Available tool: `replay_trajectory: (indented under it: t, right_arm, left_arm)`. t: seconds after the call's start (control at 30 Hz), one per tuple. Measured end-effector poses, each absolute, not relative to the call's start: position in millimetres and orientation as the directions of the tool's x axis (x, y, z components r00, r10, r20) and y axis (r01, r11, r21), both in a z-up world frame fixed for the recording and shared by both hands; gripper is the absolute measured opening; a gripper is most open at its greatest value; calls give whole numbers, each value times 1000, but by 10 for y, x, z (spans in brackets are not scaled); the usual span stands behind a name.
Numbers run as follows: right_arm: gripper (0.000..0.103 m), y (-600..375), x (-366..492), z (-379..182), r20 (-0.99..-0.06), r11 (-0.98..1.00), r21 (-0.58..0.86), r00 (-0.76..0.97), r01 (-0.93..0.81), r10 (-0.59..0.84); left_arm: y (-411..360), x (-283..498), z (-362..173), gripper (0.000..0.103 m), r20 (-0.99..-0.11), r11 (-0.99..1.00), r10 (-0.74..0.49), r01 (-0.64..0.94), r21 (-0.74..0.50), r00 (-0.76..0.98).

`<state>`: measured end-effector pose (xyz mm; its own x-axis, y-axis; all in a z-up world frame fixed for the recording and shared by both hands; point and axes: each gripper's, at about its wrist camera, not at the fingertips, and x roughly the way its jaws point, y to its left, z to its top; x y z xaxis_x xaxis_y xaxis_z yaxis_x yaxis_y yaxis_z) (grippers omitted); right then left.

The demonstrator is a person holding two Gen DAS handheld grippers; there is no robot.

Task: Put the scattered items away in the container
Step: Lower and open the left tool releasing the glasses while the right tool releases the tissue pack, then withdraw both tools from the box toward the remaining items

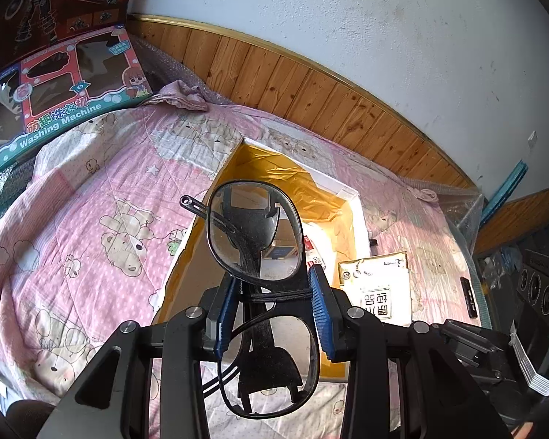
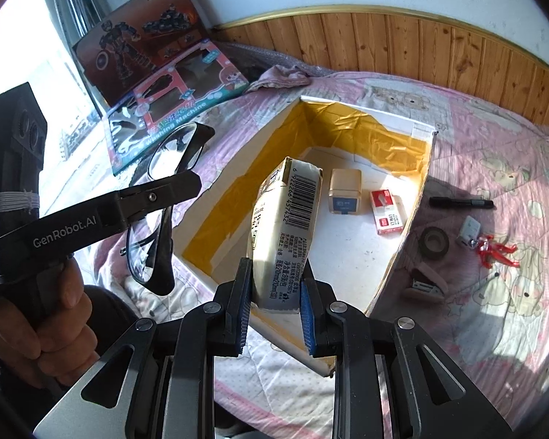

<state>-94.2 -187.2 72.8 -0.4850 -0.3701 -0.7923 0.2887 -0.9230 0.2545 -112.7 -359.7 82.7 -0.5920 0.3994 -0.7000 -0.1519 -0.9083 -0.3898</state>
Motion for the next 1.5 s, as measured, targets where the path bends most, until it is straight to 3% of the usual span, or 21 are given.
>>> replay_trajectory:
  t: [0.63, 1.03, 1.3, 1.5]
  right_arm:
    - [25, -2090, -1250, 323, -878, -933, 124, -400, 337, -262]
    - [25, -2222, -1360, 256, -903, -923, 61, -373, 380, -214]
    - [30, -1992, -1372, 344, -876, -929, 189, -373, 318, -306]
    - [30, -1572, -1174, 670, -786, -910, 301, -466, 284, -406]
  left_arm:
    - [-3271, -1445, 449, 39, -814, -954, 289, -221, -201, -505]
    - [-3150, -1582, 395, 39, -839, -956, 255, -256, -144, -480]
    - [-3245, -1675, 309, 45, -869, -967, 237, -188, -170, -433]
    - [-3368, -1588, 443, 47, -854, -972, 232, -154, -180, -465]
